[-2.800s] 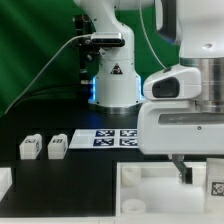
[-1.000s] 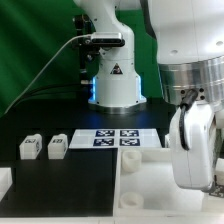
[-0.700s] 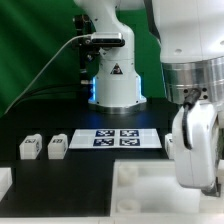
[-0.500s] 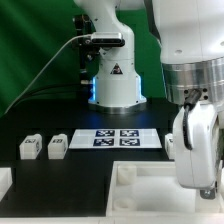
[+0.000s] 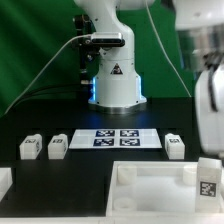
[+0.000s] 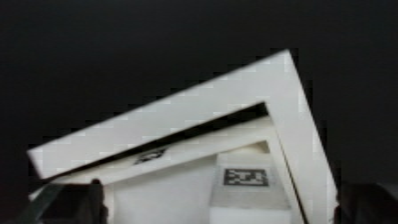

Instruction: Assemble one leg

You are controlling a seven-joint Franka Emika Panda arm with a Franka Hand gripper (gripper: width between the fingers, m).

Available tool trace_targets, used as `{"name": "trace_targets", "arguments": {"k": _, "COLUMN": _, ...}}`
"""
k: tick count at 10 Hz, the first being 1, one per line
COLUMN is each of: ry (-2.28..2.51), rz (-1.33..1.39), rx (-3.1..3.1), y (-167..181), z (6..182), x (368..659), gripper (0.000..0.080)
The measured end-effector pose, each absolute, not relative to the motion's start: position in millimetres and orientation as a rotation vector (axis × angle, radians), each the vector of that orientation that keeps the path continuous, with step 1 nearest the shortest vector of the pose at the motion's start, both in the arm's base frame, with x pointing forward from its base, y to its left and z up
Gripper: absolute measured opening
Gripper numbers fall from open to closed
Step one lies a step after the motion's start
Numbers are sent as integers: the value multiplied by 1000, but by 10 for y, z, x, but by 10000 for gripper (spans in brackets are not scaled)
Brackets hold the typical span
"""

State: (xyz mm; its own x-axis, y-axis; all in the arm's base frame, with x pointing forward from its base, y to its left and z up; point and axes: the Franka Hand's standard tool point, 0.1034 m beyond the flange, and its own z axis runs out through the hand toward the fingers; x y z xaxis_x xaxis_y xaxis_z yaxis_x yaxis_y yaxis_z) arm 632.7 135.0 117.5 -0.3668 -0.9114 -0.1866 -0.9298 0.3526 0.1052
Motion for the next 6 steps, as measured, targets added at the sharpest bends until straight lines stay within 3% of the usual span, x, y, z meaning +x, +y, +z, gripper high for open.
{"name": "trace_targets", "arguments": {"k": 6, "ry": 2503, "rz": 282, "rx": -1714, "y": 1333, "z": 1092, "x": 6320, "gripper": 648}}
